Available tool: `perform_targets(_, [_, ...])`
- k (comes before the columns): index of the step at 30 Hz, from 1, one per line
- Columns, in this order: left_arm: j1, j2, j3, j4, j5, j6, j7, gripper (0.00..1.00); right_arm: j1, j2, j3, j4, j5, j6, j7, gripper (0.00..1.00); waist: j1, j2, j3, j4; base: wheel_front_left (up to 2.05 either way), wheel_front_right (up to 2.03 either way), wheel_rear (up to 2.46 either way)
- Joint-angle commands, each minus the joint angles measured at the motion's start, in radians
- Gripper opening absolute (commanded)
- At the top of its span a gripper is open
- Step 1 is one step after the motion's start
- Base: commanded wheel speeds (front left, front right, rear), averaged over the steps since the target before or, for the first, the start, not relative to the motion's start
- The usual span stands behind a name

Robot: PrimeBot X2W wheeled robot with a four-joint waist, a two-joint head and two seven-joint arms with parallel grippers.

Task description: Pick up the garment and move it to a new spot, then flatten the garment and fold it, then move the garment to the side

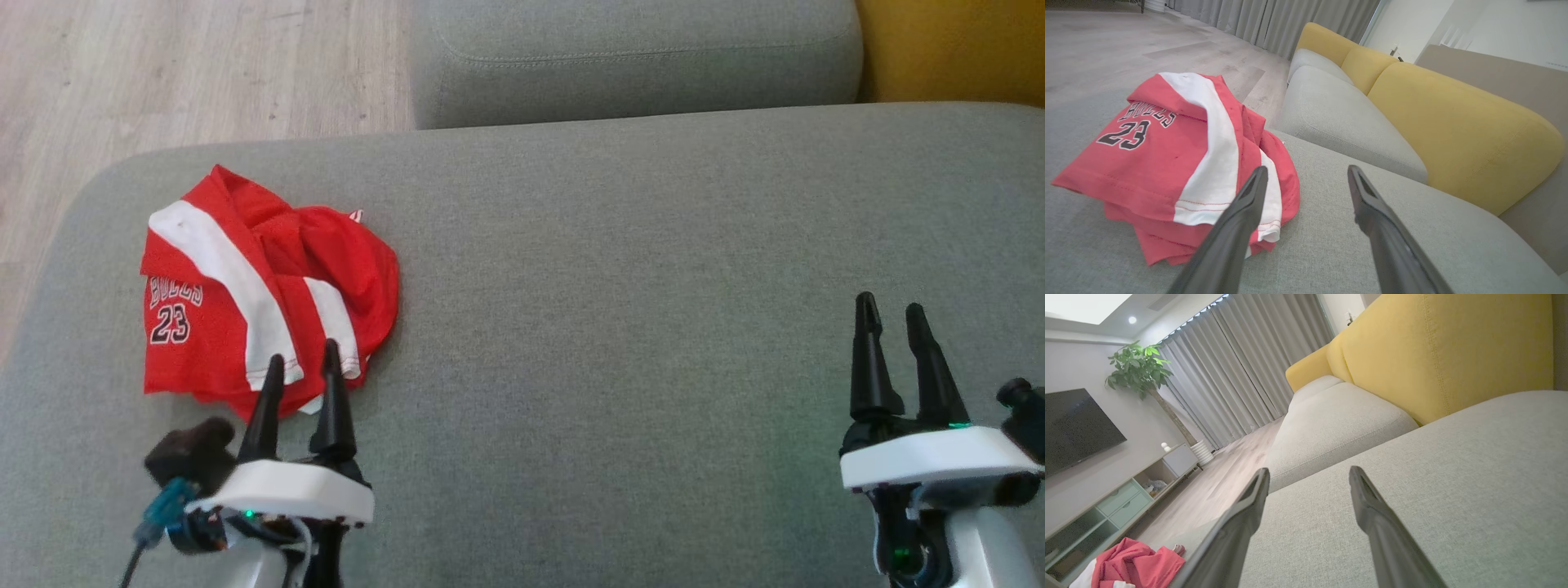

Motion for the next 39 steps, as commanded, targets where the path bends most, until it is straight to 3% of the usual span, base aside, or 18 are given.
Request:
perform_targets(1, [-0.067,0.026,-0.006,-0.027,0.043,0.014,-0.015,1.00,-0.052,-0.006,0.019,-0.049,-0.048,0.000,-0.016,1.00,0.0000,-0.0001,0.003,0.000,0.00,0.00,0.00])
perform_targets(31, [-0.203,0.156,-0.318,0.038,0.395,0.249,-0.103,1.00,-0.050,-0.008,0.074,-0.104,-0.520,-0.001,-0.104,1.00,0.0000,-0.0001,0.012,-0.004,0.00,0.00,0.00])
perform_targets(39, [-0.213,0.162,-0.351,0.037,0.426,0.281,-0.124,1.00,-0.048,-0.009,0.079,-0.123,-0.614,-0.001,-0.125,1.00,0.0000,-0.0001,0.011,-0.007,0.00,0.00,0.00])
